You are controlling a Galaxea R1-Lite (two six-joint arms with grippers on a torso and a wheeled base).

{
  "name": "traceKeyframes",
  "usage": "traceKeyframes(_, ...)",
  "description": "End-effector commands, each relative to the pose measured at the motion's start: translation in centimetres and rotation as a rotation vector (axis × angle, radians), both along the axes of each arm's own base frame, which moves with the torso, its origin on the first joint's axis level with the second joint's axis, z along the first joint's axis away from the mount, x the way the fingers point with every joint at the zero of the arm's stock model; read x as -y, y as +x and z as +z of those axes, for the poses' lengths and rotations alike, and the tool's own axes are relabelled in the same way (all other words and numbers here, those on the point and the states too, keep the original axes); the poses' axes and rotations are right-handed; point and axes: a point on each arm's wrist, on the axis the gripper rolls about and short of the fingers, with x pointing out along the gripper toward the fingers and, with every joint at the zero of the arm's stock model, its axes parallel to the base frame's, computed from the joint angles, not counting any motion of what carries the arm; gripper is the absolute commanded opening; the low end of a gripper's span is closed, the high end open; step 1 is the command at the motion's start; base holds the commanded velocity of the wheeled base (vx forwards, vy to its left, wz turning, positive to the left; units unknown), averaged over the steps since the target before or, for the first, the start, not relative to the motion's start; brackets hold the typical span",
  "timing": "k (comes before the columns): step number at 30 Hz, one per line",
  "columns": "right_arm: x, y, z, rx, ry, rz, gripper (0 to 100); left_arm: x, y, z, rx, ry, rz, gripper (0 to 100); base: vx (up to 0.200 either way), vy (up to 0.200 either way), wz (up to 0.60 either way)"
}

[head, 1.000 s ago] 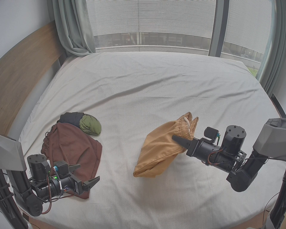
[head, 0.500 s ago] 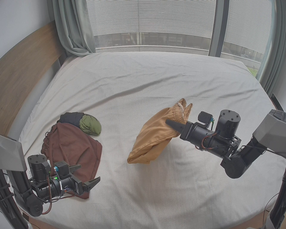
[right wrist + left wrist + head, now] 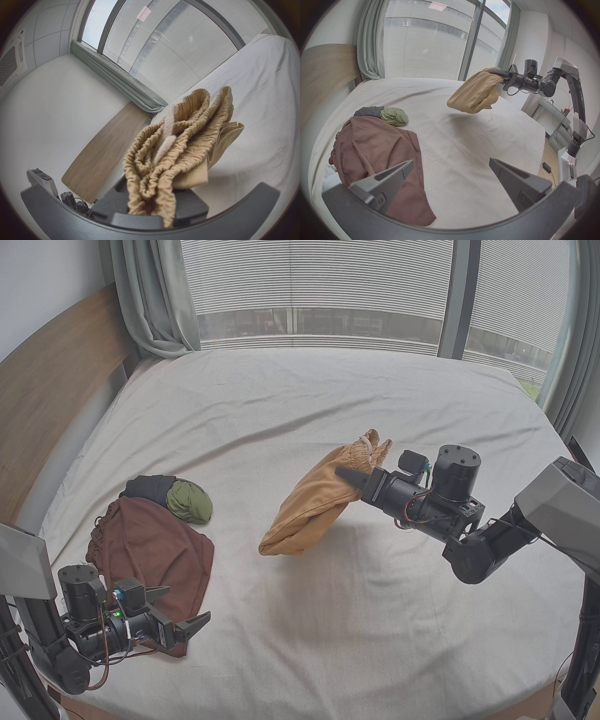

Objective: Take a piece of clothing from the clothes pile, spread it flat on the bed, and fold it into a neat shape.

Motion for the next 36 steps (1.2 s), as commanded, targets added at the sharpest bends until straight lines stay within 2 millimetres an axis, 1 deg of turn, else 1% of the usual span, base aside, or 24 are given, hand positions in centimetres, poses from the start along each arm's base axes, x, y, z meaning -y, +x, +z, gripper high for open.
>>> traceKeyframes(1,-0.9,1.8,-1.2,-0.018,-0.009,0.001,0,0.0,0.0,0.0,-0.002,0.000,0.000,100,0.000,0.000,0.00)
traceKeyframes(9,-1.9,3.8,-1.0,-0.028,-0.014,0.001,0,0.0,0.0,0.0,-0.001,0.001,0.001,100,0.000,0.000,0.00)
traceKeyframes(18,-2.7,5.3,0.3,-0.010,-0.005,0.002,0,-0.1,0.0,-0.1,-0.004,0.002,0.004,100,0.000,0.000,0.00)
traceKeyframes(22,-3.0,6.2,1.2,0.007,0.003,-0.001,0,-0.1,0.0,-0.1,-0.005,0.000,0.005,100,0.000,0.000,0.00)
traceKeyframes(25,-3.3,6.8,1.4,0.002,0.001,-0.001,0,-0.1,0.0,-0.1,-0.006,0.002,0.004,100,0.000,0.000,0.00)
traceKeyframes(27,-3.5,7.4,0.2,-0.017,-0.015,-0.004,0,-0.2,-0.1,-0.2,-0.011,0.002,0.006,100,0.000,0.000,0.00)
traceKeyframes(28,-3.5,7.4,0.2,-0.017,-0.015,-0.004,0,-0.2,-0.1,-0.2,-0.011,0.002,0.006,100,0.000,0.000,0.00)
traceKeyframes(29,-3.8,8.1,-0.9,-0.023,-0.021,-0.006,0,-0.2,-0.2,-0.2,-0.014,0.003,0.007,100,0.000,0.000,0.00)
traceKeyframes(33,-4.3,9.5,-2.2,-0.006,-0.011,-0.009,0,-0.2,-0.2,-0.2,-0.017,0.003,0.007,100,0.000,0.000,0.00)
traceKeyframes(36,-4.6,10.2,-4.4,-0.028,-0.022,-0.010,0,-0.2,-0.2,-0.3,-0.021,0.004,0.007,100,0.000,0.000,0.00)
